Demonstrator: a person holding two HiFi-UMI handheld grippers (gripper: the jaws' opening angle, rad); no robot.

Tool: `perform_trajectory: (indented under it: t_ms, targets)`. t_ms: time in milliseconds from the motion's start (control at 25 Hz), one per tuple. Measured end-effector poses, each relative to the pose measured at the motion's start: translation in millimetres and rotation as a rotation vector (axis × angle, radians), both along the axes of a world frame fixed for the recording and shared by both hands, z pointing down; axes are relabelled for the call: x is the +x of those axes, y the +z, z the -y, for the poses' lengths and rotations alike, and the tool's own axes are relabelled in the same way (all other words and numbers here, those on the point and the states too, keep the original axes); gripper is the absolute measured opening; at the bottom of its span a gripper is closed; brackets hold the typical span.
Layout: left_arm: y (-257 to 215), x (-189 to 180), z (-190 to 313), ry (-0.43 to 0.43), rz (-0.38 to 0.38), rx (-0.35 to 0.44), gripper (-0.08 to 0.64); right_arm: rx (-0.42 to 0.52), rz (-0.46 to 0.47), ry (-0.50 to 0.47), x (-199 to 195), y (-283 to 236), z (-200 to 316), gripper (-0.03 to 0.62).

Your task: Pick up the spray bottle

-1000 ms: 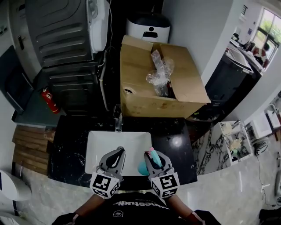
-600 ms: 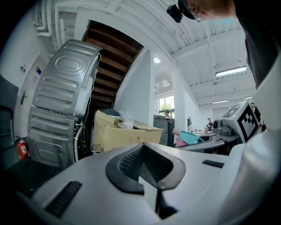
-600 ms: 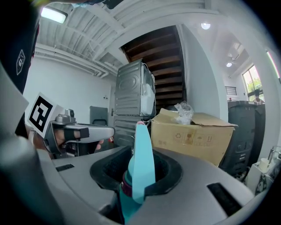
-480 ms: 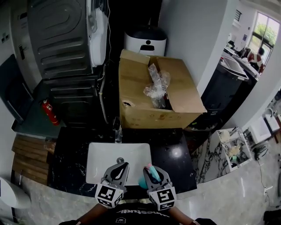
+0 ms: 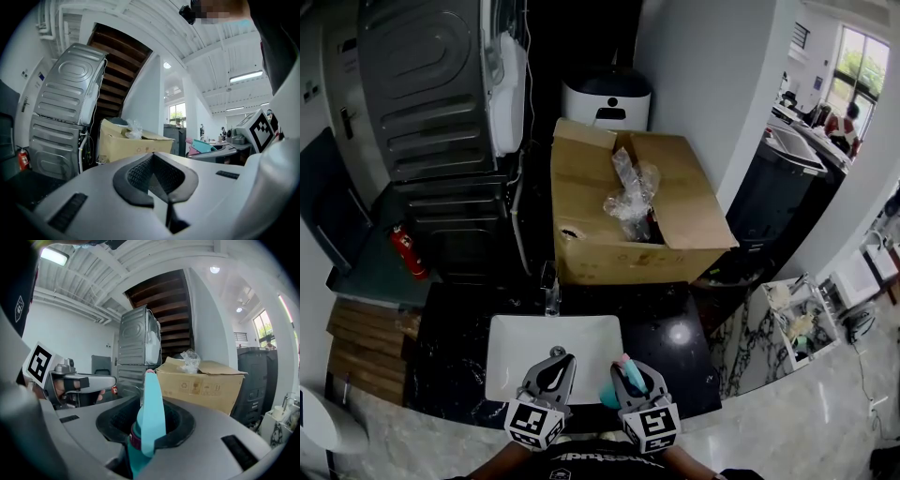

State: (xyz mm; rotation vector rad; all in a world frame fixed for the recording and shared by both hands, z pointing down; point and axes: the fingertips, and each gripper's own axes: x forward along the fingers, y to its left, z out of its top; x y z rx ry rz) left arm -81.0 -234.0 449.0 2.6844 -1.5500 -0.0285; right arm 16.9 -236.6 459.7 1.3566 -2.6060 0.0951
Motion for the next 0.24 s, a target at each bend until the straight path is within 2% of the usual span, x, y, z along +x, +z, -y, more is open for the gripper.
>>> perform_trajectory:
  t_ms: [240]
  targets:
    - [-1.9, 1.1, 2.1, 0.0, -0.006, -0.001, 0.015, -0.012, 0.005, -0.001, 1.7, 1.9, 1.6, 0.114]
